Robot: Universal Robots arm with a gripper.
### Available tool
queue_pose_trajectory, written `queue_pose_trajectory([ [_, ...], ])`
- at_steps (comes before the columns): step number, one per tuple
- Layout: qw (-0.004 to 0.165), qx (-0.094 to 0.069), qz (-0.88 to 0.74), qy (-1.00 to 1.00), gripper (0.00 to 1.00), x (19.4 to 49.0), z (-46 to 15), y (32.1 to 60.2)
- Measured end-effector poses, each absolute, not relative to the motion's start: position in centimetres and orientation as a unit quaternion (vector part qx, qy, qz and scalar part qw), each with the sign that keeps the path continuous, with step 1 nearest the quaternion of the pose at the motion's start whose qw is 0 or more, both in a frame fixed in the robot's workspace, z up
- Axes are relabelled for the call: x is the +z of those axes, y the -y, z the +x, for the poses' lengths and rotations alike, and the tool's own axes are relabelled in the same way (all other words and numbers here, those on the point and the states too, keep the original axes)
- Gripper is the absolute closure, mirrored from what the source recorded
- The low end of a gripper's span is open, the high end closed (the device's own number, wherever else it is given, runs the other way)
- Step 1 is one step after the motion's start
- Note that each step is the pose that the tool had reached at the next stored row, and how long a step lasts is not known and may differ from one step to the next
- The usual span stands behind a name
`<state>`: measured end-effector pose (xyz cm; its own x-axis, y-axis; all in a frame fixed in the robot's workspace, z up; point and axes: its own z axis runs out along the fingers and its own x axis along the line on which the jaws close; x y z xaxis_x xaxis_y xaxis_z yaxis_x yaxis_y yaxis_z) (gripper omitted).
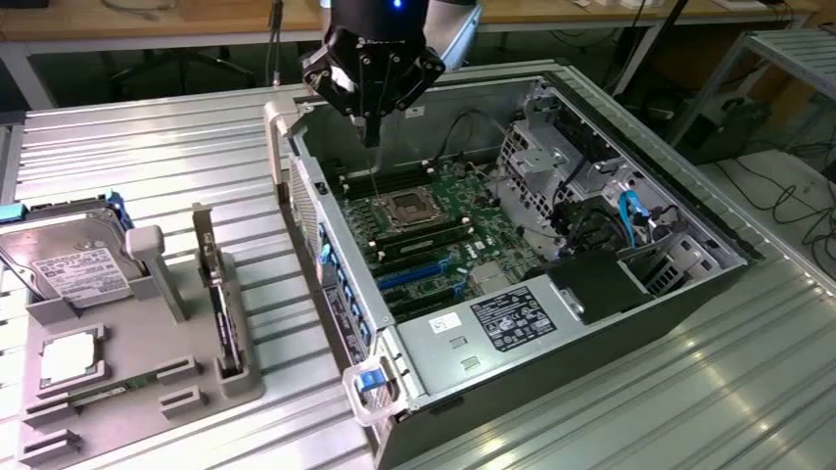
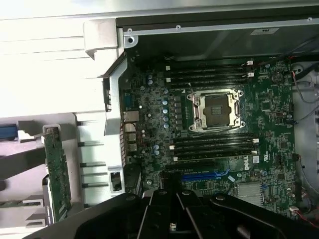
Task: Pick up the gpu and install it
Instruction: 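Reach for the gpu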
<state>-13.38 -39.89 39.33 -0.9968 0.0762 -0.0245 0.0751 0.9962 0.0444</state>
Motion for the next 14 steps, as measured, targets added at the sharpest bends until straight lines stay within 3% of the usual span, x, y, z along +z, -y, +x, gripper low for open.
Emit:
queue_pose_trajectory([
  [14, 0.013, 0.022, 0.038, -0.999, 0.89, 39.3, -14.7, 39.9],
])
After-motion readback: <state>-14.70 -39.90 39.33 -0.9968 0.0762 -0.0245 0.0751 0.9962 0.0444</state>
